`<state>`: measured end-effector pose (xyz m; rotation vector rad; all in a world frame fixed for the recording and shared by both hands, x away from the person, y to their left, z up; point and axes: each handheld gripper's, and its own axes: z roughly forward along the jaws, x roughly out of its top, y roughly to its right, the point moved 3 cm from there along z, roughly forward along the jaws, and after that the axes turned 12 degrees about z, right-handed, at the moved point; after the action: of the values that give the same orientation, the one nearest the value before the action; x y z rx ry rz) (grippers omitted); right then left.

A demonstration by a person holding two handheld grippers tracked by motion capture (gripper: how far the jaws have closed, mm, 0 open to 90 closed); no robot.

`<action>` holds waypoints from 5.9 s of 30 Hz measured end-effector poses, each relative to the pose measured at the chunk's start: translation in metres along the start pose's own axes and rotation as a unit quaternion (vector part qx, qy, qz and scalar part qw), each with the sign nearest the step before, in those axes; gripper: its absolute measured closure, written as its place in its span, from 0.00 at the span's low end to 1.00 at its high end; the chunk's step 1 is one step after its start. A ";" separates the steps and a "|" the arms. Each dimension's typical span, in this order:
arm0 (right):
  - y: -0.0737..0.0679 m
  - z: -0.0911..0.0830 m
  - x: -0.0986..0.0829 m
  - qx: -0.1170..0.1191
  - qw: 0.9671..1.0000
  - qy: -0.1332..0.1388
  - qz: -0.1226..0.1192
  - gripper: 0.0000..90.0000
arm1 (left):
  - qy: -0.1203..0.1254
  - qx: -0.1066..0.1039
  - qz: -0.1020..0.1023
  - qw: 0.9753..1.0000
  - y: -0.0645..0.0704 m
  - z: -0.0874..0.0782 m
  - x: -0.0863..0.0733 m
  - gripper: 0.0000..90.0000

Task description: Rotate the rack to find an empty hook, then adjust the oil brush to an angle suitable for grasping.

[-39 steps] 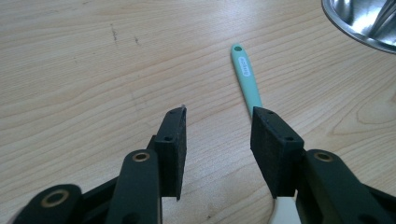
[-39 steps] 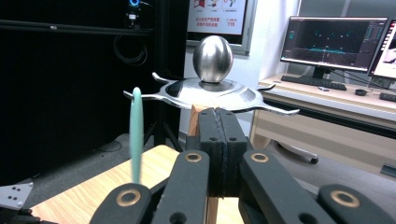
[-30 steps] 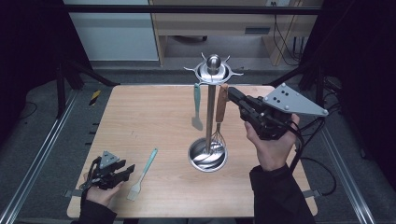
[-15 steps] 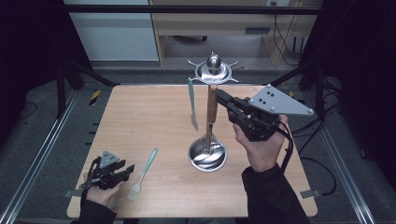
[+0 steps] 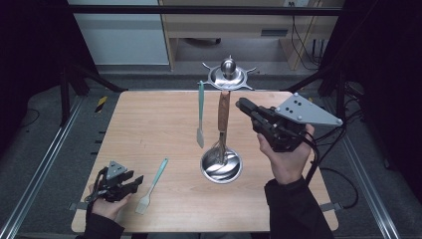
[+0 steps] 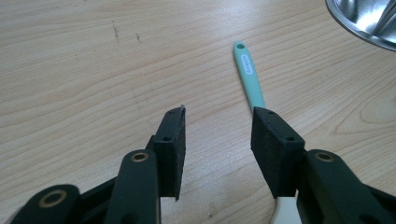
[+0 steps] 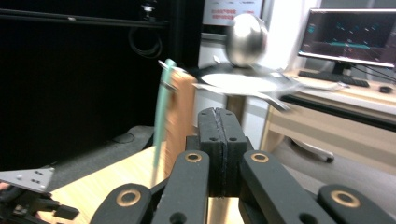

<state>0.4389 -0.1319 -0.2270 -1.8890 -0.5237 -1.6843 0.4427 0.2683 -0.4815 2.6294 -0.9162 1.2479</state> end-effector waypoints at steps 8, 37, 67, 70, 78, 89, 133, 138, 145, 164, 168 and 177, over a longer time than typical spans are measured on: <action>0.026 -0.006 0.004 -0.040 0.999 0.014 0.013 1.00 | -0.003 -0.001 0.001 1.000 0.000 0.000 0.000 0.61; 0.010 0.002 0.010 0.004 1.000 0.015 -0.014 1.00 | -0.003 0.000 0.001 1.000 -0.001 0.001 0.000 0.61; -0.025 0.028 0.007 0.045 0.999 0.003 -0.026 1.00 | 0.011 0.004 0.018 1.000 -0.001 0.003 -0.001 0.61; -0.027 0.031 0.007 0.045 0.999 0.003 -0.025 1.00 | 0.012 0.002 0.017 1.000 -0.002 0.003 -0.001 0.61; -0.027 0.032 0.005 0.043 0.999 -0.001 -0.025 1.00 | 0.007 -0.001 0.007 1.000 -0.002 0.002 -0.001 0.60; 0.012 0.021 -0.053 0.006 0.999 -0.049 0.006 0.90 | 0.003 -0.007 -0.001 1.000 -0.001 0.002 0.001 0.58; 0.138 -0.062 -0.230 -0.174 0.959 -0.211 0.076 0.57 | -0.077 -0.052 0.055 0.994 0.023 0.024 0.035 0.57; 0.138 -0.062 -0.233 -0.173 0.958 -0.215 0.078 0.59 | -0.094 -0.063 0.057 0.992 0.025 0.032 0.030 0.64; 0.135 -0.058 -0.237 -0.167 0.957 -0.226 0.076 0.61 | -0.116 -0.072 0.055 0.989 0.030 0.036 0.025 0.71; 0.137 -0.059 -0.238 -0.169 0.956 -0.226 0.077 0.61 | -0.145 -0.065 0.044 0.986 0.034 0.045 0.019 0.83; 0.136 -0.058 -0.238 -0.168 0.956 -0.228 0.076 0.61 | -0.147 -0.060 0.038 0.987 0.034 0.044 0.019 0.87; 0.137 -0.058 -0.238 -0.170 0.956 -0.227 0.071 0.61 | -0.132 -0.072 0.041 0.988 0.032 0.047 0.021 0.91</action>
<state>0.4463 -0.2575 -0.4780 -2.5207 -0.2662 -1.3070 0.4672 0.2165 -0.5026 2.7069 -1.1185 0.8228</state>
